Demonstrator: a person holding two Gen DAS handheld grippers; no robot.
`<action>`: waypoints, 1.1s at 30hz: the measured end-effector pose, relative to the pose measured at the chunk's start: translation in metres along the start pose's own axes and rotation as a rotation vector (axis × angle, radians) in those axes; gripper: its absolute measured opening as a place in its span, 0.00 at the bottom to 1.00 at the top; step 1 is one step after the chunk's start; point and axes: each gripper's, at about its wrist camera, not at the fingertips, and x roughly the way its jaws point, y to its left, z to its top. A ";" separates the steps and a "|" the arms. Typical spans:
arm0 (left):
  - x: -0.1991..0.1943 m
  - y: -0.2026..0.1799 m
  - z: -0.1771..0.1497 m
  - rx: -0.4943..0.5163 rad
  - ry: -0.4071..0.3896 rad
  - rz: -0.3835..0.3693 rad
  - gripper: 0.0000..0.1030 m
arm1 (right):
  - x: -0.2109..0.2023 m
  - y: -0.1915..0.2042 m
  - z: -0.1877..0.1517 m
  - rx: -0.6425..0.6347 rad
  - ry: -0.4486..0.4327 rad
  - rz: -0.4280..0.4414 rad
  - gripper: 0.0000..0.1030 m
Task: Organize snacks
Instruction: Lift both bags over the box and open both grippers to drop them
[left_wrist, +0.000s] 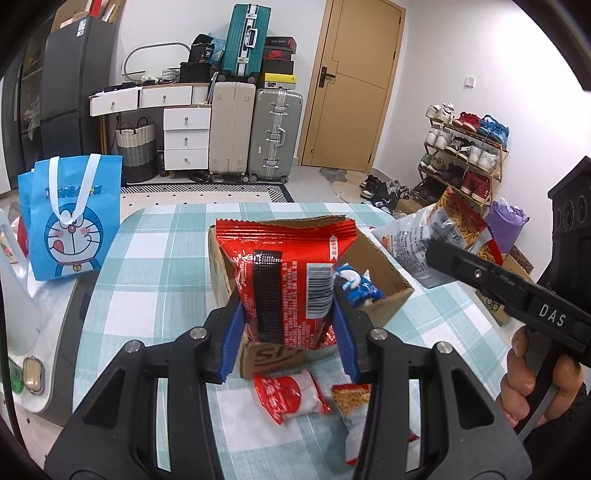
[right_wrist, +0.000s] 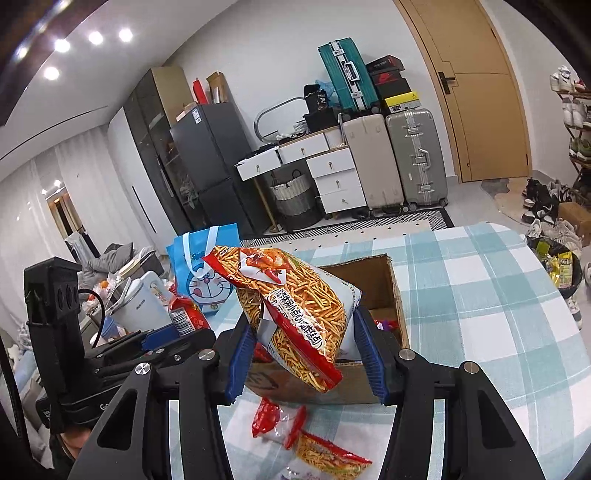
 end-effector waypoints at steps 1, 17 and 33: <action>0.004 0.001 0.001 0.002 0.004 0.002 0.40 | 0.003 -0.001 0.001 0.004 0.000 -0.001 0.51; 0.056 0.015 0.025 -0.004 0.024 0.020 0.40 | 0.048 -0.029 0.006 0.067 0.041 0.012 0.51; 0.116 0.004 0.036 0.046 0.067 0.050 0.40 | 0.092 -0.046 0.013 0.103 0.078 0.005 0.51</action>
